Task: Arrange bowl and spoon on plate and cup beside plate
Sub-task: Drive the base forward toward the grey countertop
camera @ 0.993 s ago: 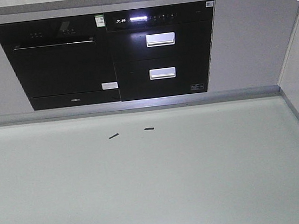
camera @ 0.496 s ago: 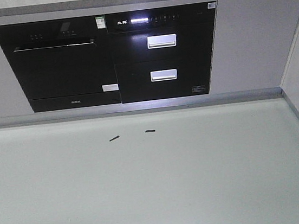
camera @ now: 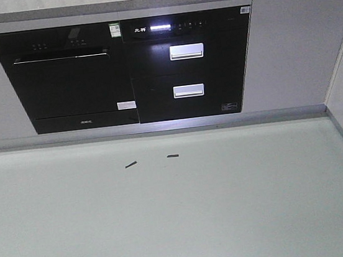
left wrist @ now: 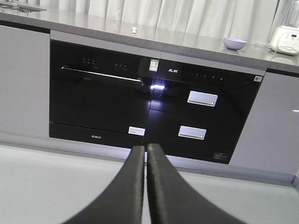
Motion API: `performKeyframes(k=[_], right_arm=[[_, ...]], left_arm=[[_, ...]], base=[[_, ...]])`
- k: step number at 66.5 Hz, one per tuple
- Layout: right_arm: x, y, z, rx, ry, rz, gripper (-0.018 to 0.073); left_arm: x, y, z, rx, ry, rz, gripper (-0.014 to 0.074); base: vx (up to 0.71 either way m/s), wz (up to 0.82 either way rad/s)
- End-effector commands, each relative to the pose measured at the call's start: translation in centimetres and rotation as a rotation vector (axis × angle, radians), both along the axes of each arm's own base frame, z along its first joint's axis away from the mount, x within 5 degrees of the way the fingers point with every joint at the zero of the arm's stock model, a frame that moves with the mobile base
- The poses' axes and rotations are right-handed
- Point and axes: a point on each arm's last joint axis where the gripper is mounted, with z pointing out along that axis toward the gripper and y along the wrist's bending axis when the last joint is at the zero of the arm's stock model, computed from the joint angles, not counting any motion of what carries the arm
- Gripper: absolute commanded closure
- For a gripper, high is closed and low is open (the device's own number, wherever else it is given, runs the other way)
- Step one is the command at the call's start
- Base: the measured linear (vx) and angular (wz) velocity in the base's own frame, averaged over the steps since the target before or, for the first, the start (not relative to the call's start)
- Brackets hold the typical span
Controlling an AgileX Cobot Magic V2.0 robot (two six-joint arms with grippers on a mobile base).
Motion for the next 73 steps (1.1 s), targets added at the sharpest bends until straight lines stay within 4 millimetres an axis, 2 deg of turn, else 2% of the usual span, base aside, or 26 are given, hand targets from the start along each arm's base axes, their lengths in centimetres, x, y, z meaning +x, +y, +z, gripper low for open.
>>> performKeyframes(k=[1, 73], right_arm=[[-0.08, 0.01, 0.43, -0.020, -0.071, -0.002, 0.0564], [-0.08, 0.01, 0.44, -0.020, -0.072, -0.002, 0.0564]], left_arm=[[0.03, -0.01, -0.15, -0.012, -0.060, 0.000, 0.0603], [0.03, -0.01, -0.15, -0.012, -0.060, 0.000, 0.0603]], base=[[0.11, -0.05], [0.12, -0.02]])
